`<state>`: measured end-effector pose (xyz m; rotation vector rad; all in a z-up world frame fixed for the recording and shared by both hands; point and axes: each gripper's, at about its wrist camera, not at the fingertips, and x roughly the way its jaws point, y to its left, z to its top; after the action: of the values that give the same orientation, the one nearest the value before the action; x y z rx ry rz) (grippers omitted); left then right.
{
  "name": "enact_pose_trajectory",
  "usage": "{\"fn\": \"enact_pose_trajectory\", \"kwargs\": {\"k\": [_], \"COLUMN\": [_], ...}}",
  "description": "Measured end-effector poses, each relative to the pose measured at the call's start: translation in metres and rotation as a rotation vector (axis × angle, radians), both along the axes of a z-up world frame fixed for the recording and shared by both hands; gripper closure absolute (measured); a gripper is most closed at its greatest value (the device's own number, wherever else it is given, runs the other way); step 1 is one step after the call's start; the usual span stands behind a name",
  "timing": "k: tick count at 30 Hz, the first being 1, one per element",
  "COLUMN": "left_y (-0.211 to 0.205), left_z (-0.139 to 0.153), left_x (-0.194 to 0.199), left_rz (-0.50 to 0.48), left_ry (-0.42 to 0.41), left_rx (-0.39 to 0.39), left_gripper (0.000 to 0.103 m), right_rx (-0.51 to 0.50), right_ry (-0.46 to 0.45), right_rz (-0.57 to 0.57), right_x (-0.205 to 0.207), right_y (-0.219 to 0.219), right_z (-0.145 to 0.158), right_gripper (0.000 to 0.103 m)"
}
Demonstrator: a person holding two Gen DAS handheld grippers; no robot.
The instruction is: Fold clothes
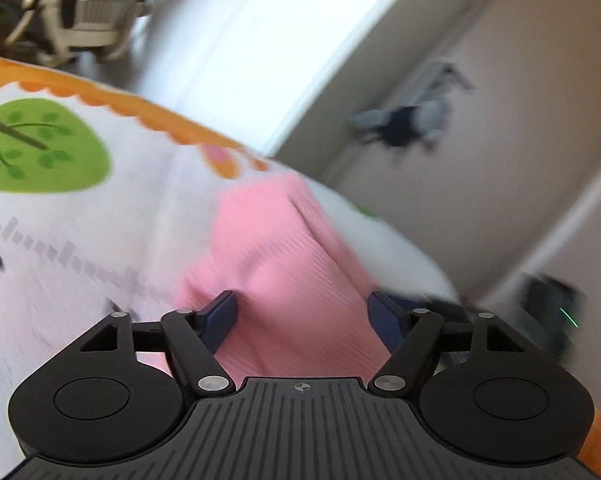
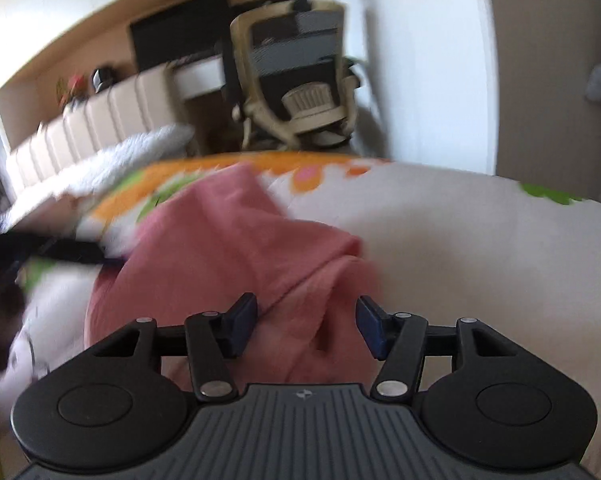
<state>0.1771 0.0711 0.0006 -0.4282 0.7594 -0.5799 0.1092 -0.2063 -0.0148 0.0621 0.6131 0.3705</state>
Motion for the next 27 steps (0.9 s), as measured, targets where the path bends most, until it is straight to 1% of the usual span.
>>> {"fn": "enact_pose_trajectory", "kwargs": {"k": [2, 4, 6, 7, 8, 9, 10, 11, 13, 15, 17, 18, 19, 21, 22, 24, 25, 27], "left_y": [0.003, 0.002, 0.012, 0.017, 0.025, 0.032, 0.037, 0.042, 0.047, 0.051, 0.053, 0.052, 0.051, 0.043, 0.039, 0.028, 0.023, 0.017], "left_z": [-0.002, -0.001, 0.007, 0.014, 0.022, 0.028, 0.035, 0.043, 0.050, 0.047, 0.034, 0.025, 0.014, -0.005, -0.014, -0.022, -0.021, -0.019], "left_x": [0.029, 0.055, 0.059, 0.059, 0.054, 0.046, 0.033, 0.018, -0.015, -0.041, -0.059, -0.061, -0.063, -0.057, -0.054, -0.045, -0.040, -0.023], "left_rz": [0.058, 0.098, 0.127, 0.139, 0.146, 0.146, 0.141, 0.134, 0.097, 0.056, 0.031, 0.017, 0.003, -0.012, -0.019, -0.028, -0.031, -0.011], "left_ry": [0.023, 0.033, -0.003, -0.025, -0.045, -0.059, -0.076, -0.094, -0.114, -0.065, 0.029, 0.084, 0.139, 0.198, 0.224, 0.222, 0.204, 0.175], "left_rx": [0.007, 0.002, 0.017, 0.019, 0.014, 0.013, 0.034, 0.062, 0.106, 0.101, 0.064, 0.036, 0.007, -0.013, -0.020, -0.002, 0.010, 0.036], "left_gripper": [0.027, 0.028, 0.028, 0.028, 0.026, 0.021, 0.018, 0.011, 0.009, 0.008, 0.008, 0.008, 0.008, 0.008, 0.008, 0.009, 0.009, 0.013], "right_rx": [-0.034, -0.017, -0.003, 0.001, 0.007, 0.019, 0.031, 0.036, 0.040, 0.084, 0.141, 0.154, 0.155, 0.124, 0.092, 0.026, 0.002, -0.015], "right_ry": [-0.026, -0.033, -0.042, -0.051, -0.064, -0.078, -0.092, -0.106, -0.126, -0.121, -0.109, -0.096, -0.077, -0.032, -0.011, 0.022, 0.033, 0.044], "right_rz": [0.082, 0.187, 0.265, 0.284, 0.290, 0.284, 0.266, 0.234, 0.154, 0.093, 0.082, 0.086, 0.091, 0.102, 0.100, 0.085, 0.075, 0.064], "right_x": [-0.014, -0.025, -0.034, -0.037, -0.037, -0.037, -0.036, -0.033, -0.022, -0.007, 0.008, 0.015, 0.023, 0.027, 0.026, 0.021, 0.016, 0.005], "right_y": [0.020, 0.035, 0.043, 0.043, 0.041, 0.036, 0.028, 0.019, 0.005, -0.008, -0.015, -0.014, -0.011, 0.000, 0.005, 0.014, 0.016, 0.015], "right_z": [0.007, 0.016, 0.026, 0.032, 0.038, 0.044, 0.050, 0.054, 0.063, 0.067, 0.066, 0.062, 0.055, 0.037, 0.028, 0.009, 0.002, -0.005], "right_gripper": [0.050, 0.050, 0.049, 0.049, 0.047, 0.043, 0.040, 0.035, 0.034, 0.033, 0.033, 0.033, 0.033, 0.033, 0.033, 0.033, 0.033, 0.033]}}
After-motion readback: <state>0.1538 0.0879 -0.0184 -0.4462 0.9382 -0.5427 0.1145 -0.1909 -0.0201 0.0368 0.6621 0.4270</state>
